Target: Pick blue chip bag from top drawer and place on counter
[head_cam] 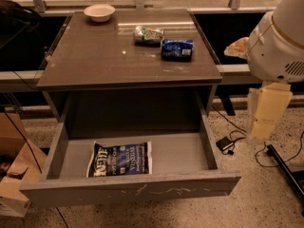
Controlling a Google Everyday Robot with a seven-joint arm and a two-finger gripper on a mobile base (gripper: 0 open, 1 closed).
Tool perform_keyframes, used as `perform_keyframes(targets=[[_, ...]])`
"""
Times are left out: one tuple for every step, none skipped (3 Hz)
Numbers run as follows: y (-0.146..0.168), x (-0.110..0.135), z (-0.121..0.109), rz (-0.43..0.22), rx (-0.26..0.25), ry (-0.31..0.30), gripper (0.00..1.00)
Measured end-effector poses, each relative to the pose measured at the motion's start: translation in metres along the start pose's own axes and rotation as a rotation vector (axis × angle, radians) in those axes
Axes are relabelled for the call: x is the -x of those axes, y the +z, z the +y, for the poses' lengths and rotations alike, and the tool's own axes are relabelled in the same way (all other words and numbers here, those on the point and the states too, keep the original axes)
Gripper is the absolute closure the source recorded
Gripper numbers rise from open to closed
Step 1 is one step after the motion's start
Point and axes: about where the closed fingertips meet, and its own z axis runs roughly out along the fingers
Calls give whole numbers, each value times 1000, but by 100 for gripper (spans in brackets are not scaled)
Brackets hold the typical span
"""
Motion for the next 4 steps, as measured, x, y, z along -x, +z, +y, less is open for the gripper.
perform_keyframes(targets=[[0,0,0,0,0,0,0],[6,13,1,-54,17,-11,0],[24,39,6,-150,47,-40,0],[46,65,9,-246,86,-67,0]])
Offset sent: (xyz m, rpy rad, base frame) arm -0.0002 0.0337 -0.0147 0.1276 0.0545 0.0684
